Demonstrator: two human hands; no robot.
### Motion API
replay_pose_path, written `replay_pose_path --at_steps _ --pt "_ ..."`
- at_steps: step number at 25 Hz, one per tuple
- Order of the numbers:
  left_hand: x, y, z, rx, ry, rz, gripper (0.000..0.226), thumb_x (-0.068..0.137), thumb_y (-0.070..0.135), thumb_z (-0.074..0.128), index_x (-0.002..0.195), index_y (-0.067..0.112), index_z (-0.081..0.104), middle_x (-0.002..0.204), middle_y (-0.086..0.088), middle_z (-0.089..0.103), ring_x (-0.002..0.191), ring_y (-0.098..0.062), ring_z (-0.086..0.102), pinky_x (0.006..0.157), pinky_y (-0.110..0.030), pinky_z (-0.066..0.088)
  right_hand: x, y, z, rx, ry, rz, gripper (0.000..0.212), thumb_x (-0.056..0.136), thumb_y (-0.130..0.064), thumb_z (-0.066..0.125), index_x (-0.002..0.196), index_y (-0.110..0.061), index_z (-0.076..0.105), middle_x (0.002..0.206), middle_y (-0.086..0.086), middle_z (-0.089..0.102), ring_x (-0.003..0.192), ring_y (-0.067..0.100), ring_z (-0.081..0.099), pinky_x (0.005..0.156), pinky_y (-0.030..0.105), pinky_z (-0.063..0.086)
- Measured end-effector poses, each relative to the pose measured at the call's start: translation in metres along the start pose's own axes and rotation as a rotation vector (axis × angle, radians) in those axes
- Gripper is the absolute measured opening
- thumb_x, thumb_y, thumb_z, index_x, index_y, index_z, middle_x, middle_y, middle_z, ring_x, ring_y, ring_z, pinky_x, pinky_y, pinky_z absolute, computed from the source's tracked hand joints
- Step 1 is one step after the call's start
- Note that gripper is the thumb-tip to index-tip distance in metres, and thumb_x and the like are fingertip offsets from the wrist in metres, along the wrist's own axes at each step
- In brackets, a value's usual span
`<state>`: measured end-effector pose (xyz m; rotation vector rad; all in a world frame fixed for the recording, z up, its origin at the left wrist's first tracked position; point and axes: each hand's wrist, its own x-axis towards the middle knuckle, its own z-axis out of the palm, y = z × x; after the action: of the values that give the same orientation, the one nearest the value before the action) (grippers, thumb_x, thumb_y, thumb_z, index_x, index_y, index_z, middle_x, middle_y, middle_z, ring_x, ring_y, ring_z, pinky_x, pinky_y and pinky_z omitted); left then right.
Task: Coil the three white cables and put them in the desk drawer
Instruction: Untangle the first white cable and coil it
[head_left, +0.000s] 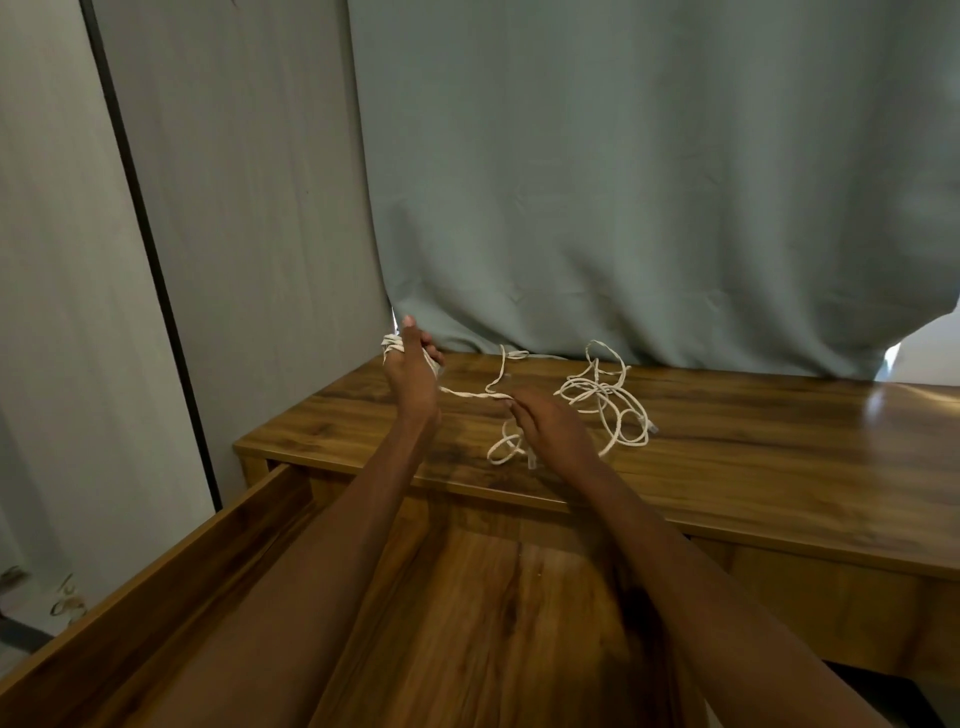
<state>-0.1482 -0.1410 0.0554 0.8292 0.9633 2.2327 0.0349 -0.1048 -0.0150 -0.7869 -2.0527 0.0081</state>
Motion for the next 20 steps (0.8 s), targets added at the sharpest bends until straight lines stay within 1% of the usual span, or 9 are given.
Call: replay_pose_path --at_steps 4,7,9,11,13,14,16,18,20 --pt "-0.003 -0.005 -0.002 0.415 -0.118 0.387 0.038 0.101 0.040 0.053 0.069 0.021 0.061 0.066 0.002 0.063 0.062 -0.004 0.059 0.065 -0.021 0.049 0.008 -0.019 0.005 0.033 0.037 0.010 0.024 0.102 -0.033 0.048 0.111 -0.026 0.069 0.088 -0.002 0.071 0.080 0.019 0.066 0.065 0.033 0.048" --pt "0.011 -0.014 -0.011 0.886 -0.228 0.646 0.055 0.099 0.053 0.046 0.066 0.013 0.064 0.069 -0.002 0.062 0.071 -0.017 0.061 0.078 -0.038 0.050 0.010 -0.025 0.005 0.206 0.111 0.051 0.025 0.103 -0.030 0.054 0.119 -0.027 0.072 0.104 -0.006 0.075 0.090 0.011 0.069 0.076 0.030 0.053" --pt "0.015 -0.017 -0.014 1.214 -0.338 0.702 0.066 0.097 0.063 0.033 0.063 0.013 0.063 0.068 0.001 0.058 0.072 -0.018 0.059 0.078 -0.041 0.047 0.013 -0.026 0.003 0.304 0.129 0.092 0.022 0.101 -0.032 0.058 0.115 -0.027 0.074 0.104 -0.009 0.075 0.092 0.005 0.068 0.080 0.031 0.054" --pt "0.012 -0.016 -0.021 1.269 -0.581 0.602 0.074 0.095 0.067 0.030 0.061 0.011 0.065 0.062 0.002 0.061 0.067 -0.013 0.061 0.074 -0.037 0.048 0.012 -0.020 0.001 0.294 0.114 0.143 0.018 0.098 -0.040 0.061 0.107 -0.030 0.073 0.095 -0.013 0.073 0.085 0.003 0.067 0.075 0.036 0.055" --pt "0.004 -0.008 -0.029 1.121 -0.826 0.298 0.070 0.097 0.064 0.039 0.068 0.008 0.069 0.057 0.003 0.064 0.061 -0.009 0.061 0.071 -0.032 0.049 0.009 -0.011 -0.002 0.261 0.102 0.241 0.019 0.091 -0.050 0.066 0.098 -0.033 0.069 0.085 -0.011 0.070 0.076 0.004 0.064 0.068 0.037 0.052" --pt "0.003 -0.006 -0.032 1.019 -0.884 0.138 0.065 0.098 0.062 0.044 0.073 0.007 0.070 0.058 0.003 0.064 0.061 -0.011 0.061 0.069 -0.032 0.049 0.007 -0.006 -0.004 0.254 0.095 0.285 0.021 0.088 -0.055 0.068 0.093 -0.035 0.067 0.081 -0.009 0.068 0.073 0.005 0.063 0.067 0.038 0.051" --pt "0.003 -0.003 -0.039 0.893 -0.922 -0.029 0.056 0.094 0.062 0.053 0.078 0.011 0.070 0.064 -0.003 0.063 0.065 -0.017 0.060 0.068 -0.034 0.048 0.005 0.002 -0.007 0.240 0.067 0.309 0.025 0.083 -0.065 0.066 0.085 -0.040 0.063 0.080 -0.009 0.067 0.074 0.007 0.063 0.069 0.040 0.052" --pt "0.001 -0.005 -0.041 0.918 -0.918 -0.009 0.051 0.089 0.061 0.061 0.079 0.011 0.070 0.067 -0.005 0.065 0.067 -0.018 0.061 0.070 -0.036 0.049 0.004 0.006 -0.011 0.249 0.020 0.287 0.032 0.079 -0.076 0.057 0.086 -0.046 0.062 0.085 -0.011 0.068 0.079 0.005 0.063 0.073 0.040 0.055" --pt "-0.001 -0.007 -0.041 0.892 -0.830 0.015 0.050 0.092 0.051 0.063 0.080 0.003 0.070 0.064 0.002 0.066 0.065 -0.012 0.062 0.070 -0.036 0.049 0.000 0.009 -0.017 0.242 -0.021 0.275 0.037 0.085 -0.077 0.048 0.097 -0.045 0.065 0.093 -0.013 0.070 0.086 0.003 0.064 0.078 0.040 0.056"
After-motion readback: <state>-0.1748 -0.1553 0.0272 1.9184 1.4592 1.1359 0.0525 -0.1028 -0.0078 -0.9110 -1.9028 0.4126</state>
